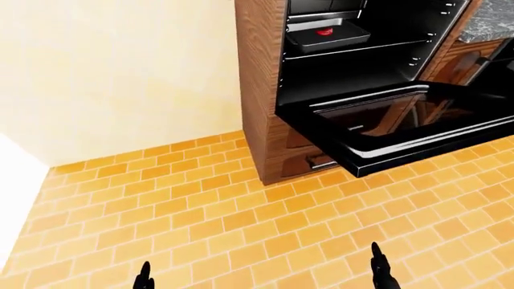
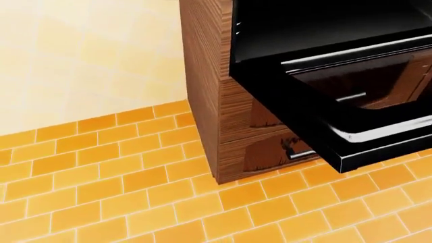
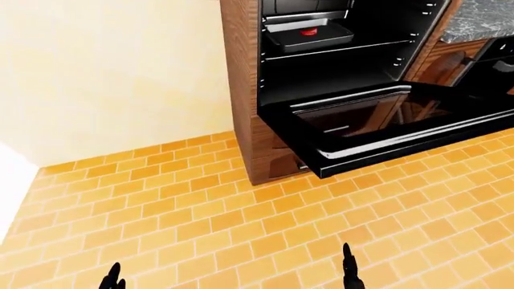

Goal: Close the oven door.

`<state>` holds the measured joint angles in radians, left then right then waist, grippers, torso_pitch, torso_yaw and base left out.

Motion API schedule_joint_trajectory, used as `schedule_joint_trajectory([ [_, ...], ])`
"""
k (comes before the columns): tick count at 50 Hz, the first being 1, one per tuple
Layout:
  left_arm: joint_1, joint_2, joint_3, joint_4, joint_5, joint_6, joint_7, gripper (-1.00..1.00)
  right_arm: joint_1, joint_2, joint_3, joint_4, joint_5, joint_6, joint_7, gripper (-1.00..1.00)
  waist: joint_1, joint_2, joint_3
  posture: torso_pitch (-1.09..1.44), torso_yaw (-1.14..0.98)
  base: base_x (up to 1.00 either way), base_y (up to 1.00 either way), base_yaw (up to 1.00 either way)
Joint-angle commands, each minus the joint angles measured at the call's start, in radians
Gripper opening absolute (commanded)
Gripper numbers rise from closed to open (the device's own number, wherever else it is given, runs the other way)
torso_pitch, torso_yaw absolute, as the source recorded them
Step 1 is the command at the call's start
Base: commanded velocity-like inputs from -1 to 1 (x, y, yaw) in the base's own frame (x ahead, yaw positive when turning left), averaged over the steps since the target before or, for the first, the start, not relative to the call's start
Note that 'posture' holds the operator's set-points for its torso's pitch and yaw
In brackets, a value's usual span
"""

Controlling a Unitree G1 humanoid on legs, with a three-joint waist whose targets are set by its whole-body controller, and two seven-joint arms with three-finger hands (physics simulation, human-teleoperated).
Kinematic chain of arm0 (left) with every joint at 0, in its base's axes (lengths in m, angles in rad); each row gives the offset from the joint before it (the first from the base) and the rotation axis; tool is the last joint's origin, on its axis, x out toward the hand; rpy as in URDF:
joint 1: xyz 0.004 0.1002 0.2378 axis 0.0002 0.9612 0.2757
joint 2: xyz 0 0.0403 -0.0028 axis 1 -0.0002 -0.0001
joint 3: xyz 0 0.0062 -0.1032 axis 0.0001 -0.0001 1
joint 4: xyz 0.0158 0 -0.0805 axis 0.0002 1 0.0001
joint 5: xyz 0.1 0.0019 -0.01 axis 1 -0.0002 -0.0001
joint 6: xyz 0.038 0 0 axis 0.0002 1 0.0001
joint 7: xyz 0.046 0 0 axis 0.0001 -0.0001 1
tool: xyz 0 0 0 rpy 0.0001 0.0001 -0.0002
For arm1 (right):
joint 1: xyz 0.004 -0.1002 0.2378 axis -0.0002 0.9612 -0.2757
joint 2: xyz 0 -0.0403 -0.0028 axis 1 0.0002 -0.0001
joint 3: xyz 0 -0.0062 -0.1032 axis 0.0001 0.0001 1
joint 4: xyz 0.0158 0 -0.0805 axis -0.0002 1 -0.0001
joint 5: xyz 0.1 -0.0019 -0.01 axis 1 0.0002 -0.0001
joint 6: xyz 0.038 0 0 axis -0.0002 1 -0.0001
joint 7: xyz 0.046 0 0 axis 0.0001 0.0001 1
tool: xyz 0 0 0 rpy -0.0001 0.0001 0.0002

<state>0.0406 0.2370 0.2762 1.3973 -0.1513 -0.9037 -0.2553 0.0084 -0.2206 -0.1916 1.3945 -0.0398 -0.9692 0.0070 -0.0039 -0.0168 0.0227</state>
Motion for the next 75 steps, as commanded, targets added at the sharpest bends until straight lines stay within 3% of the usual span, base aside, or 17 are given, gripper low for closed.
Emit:
schedule_joint_trajectory([
  [1, -0.002, 0.009, 0.003, -0.013, -0.003, -0.025, 0.001, 1.00, -0.006, -0.022, 0.014, -0.014, -0.054, -0.027, -0.078, 1.00, 0.000, 0.003, -0.010, 0.00, 0.00, 0.00, 0.00, 0.00],
  [9, -0.002, 0.009, 0.003, -0.013, -0.005, -0.025, -0.001, 1.00, -0.014, -0.026, -0.029, -0.014, -0.039, -0.008, -0.100, 1.00, 0.002, 0.004, -0.012, 0.00, 0.00, 0.00, 0.00, 0.00],
  [19, -0.002, 0.009, 0.003, -0.013, -0.007, -0.024, -0.003, 1.00, -0.008, -0.022, -0.023, -0.015, -0.024, 0.004, -0.071, 1.00, 0.001, 0.001, -0.007, 0.00, 0.00, 0.00, 0.00, 0.00],
  [20, -0.001, 0.009, 0.003, -0.013, -0.007, -0.024, -0.004, 1.00, -0.007, -0.022, -0.025, -0.015, -0.017, 0.004, -0.061, 1.00, -0.007, 0.003, -0.021, 0.00, 0.00, 0.00, 0.00, -0.28],
  [22, -0.001, 0.009, 0.003, -0.013, -0.007, -0.024, -0.004, 1.00, -0.006, -0.022, -0.025, -0.015, -0.014, 0.005, -0.061, 1.00, -0.003, 0.012, -0.002, 0.00, 0.00, 0.00, 0.00, -0.29],
  [24, -0.001, 0.008, 0.002, -0.013, -0.006, -0.024, -0.002, 1.00, -0.007, -0.022, -0.025, -0.016, -0.009, 0.010, -0.059, 1.00, -0.005, 0.019, 0.001, 0.00, 0.00, 0.00, 0.00, -0.30],
  [29, 0.000, 0.008, 0.000, -0.013, -0.007, -0.024, -0.001, 1.00, -0.006, -0.021, -0.023, -0.016, -0.002, 0.012, -0.050, 1.00, -0.011, 0.031, 0.005, 0.00, 0.00, -0.02, 0.00, -0.30],
  [39, -0.002, 0.008, 0.001, -0.013, -0.008, -0.023, -0.003, 1.00, -0.010, -0.021, -0.022, -0.016, 0.002, 0.013, -0.043, 1.00, -0.021, 0.020, 0.011, 0.00, 0.00, -0.02, 0.00, -0.31],
  [46, -0.002, 0.009, 0.002, -0.012, -0.007, -0.022, -0.004, 1.00, -0.009, -0.020, -0.024, -0.016, 0.007, 0.015, -0.034, 1.00, -0.027, 0.037, 0.012, 0.00, 0.00, -0.04, 0.00, -0.30],
  [51, -0.003, 0.010, 0.003, -0.013, -0.007, -0.022, -0.005, 1.00, -0.008, -0.018, -0.025, -0.016, 0.012, 0.015, -0.026, 1.00, -0.020, 0.023, 0.001, 0.00, 0.00, -0.10, 0.00, -0.33],
  [57, -0.002, 0.008, 0.003, -0.013, -0.007, -0.023, -0.005, 1.00, -0.008, -0.018, -0.025, -0.016, 0.014, 0.015, -0.023, 1.00, -0.023, 0.011, 0.004, 0.00, 0.00, -0.14, 0.00, -0.37],
  [60, -0.001, 0.008, 0.002, -0.013, -0.007, -0.024, -0.004, 1.00, -0.008, -0.017, -0.026, -0.016, 0.016, 0.014, -0.020, 1.00, -0.024, 0.022, 0.010, 0.00, 0.00, -0.18, 0.00, -0.45],
  [63, 0.000, 0.007, 0.002, -0.013, -0.007, -0.025, -0.004, 1.00, -0.009, -0.017, -0.027, -0.015, 0.018, 0.015, -0.017, 1.00, -0.014, 0.064, 0.019, 0.00, 0.00, -0.20, 0.00, -0.50],
  [66, -0.001, 0.008, 0.001, -0.013, -0.007, -0.024, -0.004, 1.00, -0.009, -0.017, -0.026, -0.015, 0.018, 0.015, -0.017, 1.00, -0.005, 0.052, 0.014, 0.00, 0.00, -0.20, 0.00, -0.49],
  [69, -0.002, 0.009, 0.002, -0.013, -0.009, -0.023, -0.006, 1.00, -0.010, -0.016, -0.027, -0.016, 0.019, 0.015, -0.016, 1.00, -0.007, 0.054, 0.009, 0.00, 0.00, -0.20, 0.00, -0.49],
  [75, -0.002, 0.009, 0.002, -0.013, -0.008, -0.022, -0.006, 1.00, -0.010, -0.016, -0.028, -0.015, 0.022, 0.015, -0.011, 1.00, -0.007, 0.004, 0.009, 0.00, 0.00, -0.21, 0.00, -0.50],
])
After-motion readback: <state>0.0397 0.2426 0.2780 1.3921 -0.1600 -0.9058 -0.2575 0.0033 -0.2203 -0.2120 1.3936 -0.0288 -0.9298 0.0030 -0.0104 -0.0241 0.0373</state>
